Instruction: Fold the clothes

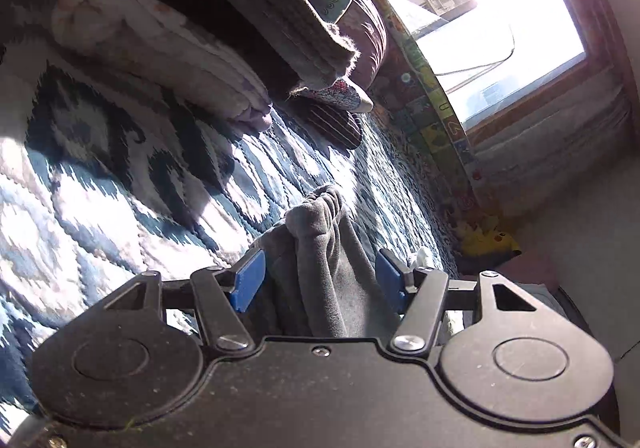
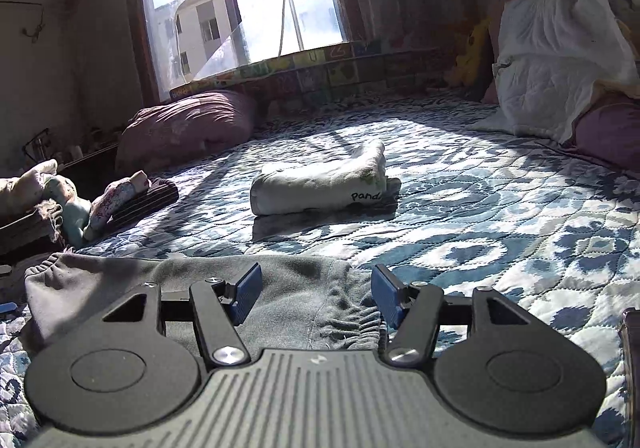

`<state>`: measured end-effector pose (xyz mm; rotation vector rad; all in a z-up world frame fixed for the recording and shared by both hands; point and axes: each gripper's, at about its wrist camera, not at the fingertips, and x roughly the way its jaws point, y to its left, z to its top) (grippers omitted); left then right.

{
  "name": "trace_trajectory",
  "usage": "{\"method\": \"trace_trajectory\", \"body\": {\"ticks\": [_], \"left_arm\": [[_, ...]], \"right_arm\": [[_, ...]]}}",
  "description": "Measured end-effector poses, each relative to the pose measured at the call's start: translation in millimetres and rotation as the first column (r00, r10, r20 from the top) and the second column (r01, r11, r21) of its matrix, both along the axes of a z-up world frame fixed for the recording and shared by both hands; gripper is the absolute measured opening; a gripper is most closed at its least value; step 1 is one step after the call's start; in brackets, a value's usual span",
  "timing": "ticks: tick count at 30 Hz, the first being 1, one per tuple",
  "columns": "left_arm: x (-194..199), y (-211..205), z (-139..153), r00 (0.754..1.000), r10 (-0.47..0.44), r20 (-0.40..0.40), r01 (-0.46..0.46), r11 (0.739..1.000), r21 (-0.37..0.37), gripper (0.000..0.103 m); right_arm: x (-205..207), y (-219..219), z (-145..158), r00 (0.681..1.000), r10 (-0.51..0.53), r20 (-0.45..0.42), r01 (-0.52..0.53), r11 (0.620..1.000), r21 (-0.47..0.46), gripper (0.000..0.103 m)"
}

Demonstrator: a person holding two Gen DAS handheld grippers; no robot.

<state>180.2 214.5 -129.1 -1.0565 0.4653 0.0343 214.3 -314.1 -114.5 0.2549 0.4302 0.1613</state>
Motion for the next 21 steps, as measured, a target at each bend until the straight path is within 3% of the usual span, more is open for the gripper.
{"method": "trace_trajectory", "body": {"ticks": [4,5,7,9,19,21], "left_arm": [[16,4,-17,0.999,-0.032,-0.014,0.03,0.996,-0.085,0.059],[20,5,-19,0.999,-0.038,-0.017,0.036,0.996,-0.087,0.056],[29,6,-25,0.999,-0.049,-0.025,0.046,0.995,-0.088,0.041],[37,8,-31,0.998,-0.06,-0.032,0.056,0.994,-0.089,0.036],[42,11,-32,0.997,-0.079,-0.024,0.076,0.991,-0.108,0.041],[36,11,-29,0.998,-0.056,-0.007,0.054,0.992,-0.11,0.055]], "right_arm": [[0,-10,-6,0.999,-0.014,-0.04,0.014,1.0,0.009,0.061],[3,-13,-9,0.998,-0.021,-0.065,0.022,1.0,0.016,0.06],[7,-17,-24,0.988,-0.041,-0.147,0.048,0.998,0.047,0.061],[11,-30,-34,0.983,-0.042,-0.18,0.068,0.987,0.144,0.062],[10,-31,-33,0.983,-0.039,-0.178,0.069,0.984,0.165,0.062],[11,-33,-33,0.983,-0.038,-0.18,0.07,0.982,0.173,0.062]]}}
